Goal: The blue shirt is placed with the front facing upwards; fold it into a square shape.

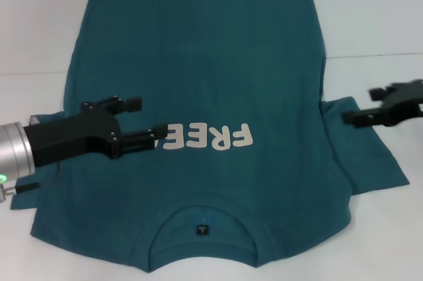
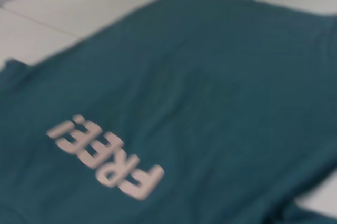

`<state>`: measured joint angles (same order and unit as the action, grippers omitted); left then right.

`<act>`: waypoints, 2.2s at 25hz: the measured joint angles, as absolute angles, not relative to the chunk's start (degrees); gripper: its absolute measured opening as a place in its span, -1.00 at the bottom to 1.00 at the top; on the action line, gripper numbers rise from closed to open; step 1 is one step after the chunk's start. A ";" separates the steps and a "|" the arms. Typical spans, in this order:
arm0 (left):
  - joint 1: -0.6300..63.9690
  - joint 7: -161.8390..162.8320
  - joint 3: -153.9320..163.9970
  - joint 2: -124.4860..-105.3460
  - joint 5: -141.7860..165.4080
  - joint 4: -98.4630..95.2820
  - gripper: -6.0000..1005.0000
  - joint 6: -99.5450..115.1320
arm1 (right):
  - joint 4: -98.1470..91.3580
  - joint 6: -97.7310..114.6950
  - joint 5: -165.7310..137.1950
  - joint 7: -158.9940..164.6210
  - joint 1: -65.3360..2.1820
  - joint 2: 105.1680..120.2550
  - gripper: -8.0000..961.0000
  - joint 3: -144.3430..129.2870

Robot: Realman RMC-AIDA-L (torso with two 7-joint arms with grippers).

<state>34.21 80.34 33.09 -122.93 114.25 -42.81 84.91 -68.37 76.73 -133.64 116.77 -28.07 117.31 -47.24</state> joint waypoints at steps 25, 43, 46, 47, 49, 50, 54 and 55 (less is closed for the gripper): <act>35.58 80.17 33.01 -123.93 112.68 -39.98 0.72 83.40 | -63.09 79.34 -156.41 128.35 -30.18 116.44 0.91 -41.50; 35.71 80.15 33.08 -123.92 112.92 -39.62 0.72 83.41 | -58.50 80.22 -152.28 127.46 -30.61 113.58 0.90 -33.15; 35.69 80.15 33.13 -123.92 112.92 -39.45 0.72 83.41 | -55.63 82.59 -150.81 126.99 -30.78 111.52 0.90 -30.59; 35.70 80.15 33.14 -123.92 112.92 -39.28 0.72 83.41 | -54.21 83.13 -150.28 126.77 -30.88 110.72 0.90 -29.88; 35.72 80.13 33.14 -123.92 112.91 -39.13 0.72 83.41 | -51.59 83.27 -149.32 126.37 -30.97 109.38 0.90 -28.63; 35.75 80.08 33.14 -123.92 112.92 -39.11 0.72 83.41 | -50.59 83.26 -148.98 126.17 -30.97 108.90 0.90 -28.24; 35.77 80.01 33.14 -123.92 112.97 -39.06 0.72 83.40 | -49.19 83.28 -148.68 125.77 -31.11 108.61 0.90 -28.34; 35.77 80.00 33.14 -123.92 112.94 -39.03 0.72 83.41 | -49.19 83.28 -148.74 125.74 -31.20 108.75 0.90 -28.50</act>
